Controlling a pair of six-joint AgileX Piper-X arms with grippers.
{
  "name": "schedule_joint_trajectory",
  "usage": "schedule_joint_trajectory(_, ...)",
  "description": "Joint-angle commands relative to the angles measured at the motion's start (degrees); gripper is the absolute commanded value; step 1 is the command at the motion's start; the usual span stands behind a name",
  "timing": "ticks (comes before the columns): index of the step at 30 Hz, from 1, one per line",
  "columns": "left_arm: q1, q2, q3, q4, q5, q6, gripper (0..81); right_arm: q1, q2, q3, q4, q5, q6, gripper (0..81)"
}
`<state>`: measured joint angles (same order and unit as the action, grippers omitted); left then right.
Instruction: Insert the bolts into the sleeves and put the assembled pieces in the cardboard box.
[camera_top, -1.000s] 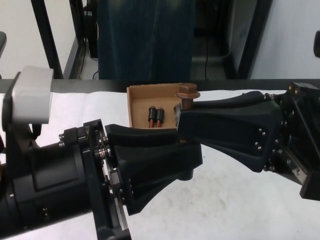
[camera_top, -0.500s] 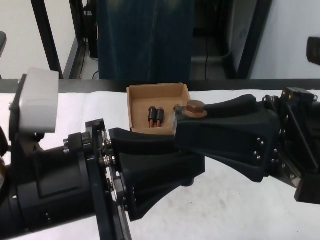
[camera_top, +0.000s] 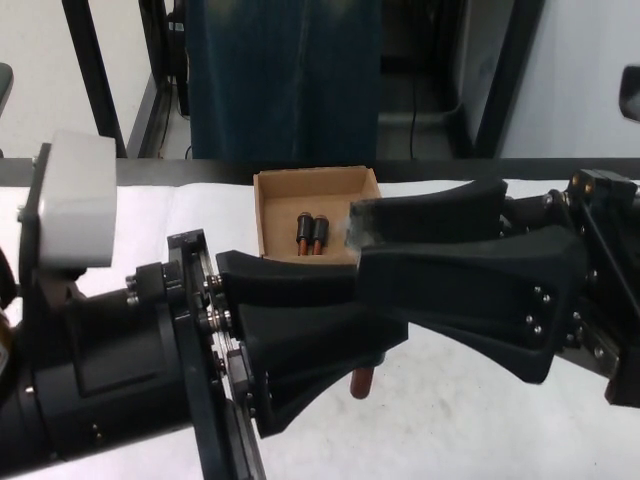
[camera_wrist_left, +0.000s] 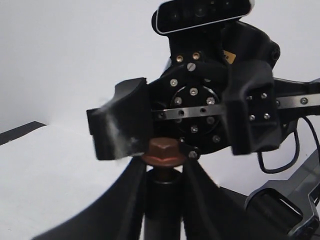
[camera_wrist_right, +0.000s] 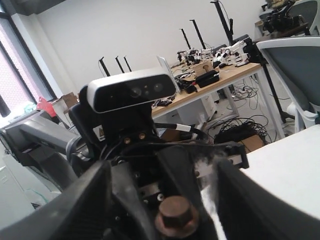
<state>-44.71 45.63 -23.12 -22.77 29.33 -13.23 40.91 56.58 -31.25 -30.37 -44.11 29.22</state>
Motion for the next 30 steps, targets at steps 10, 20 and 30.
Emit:
schedule_joint_trajectory(10, 4.9, 0.0, -0.7, -1.5, 2.1, -0.9, 0.9, 0.1, 0.0, 0.0, -0.8, 1.0, -2.6, 62.1)
schedule_joint_trajectory(20, 4.9, 0.0, -0.7, -1.5, 2.1, -0.9, 0.9, 0.1, 0.0, -0.2, -1.7, 19.4, -13.9, 62.1)
schedule_joint_trajectory(30, 5.6, 0.0, -0.7, 2.6, -10.7, 0.3, 0.9, 0.1, -0.6, -0.2, -3.9, 36.6, -20.7, 62.1)
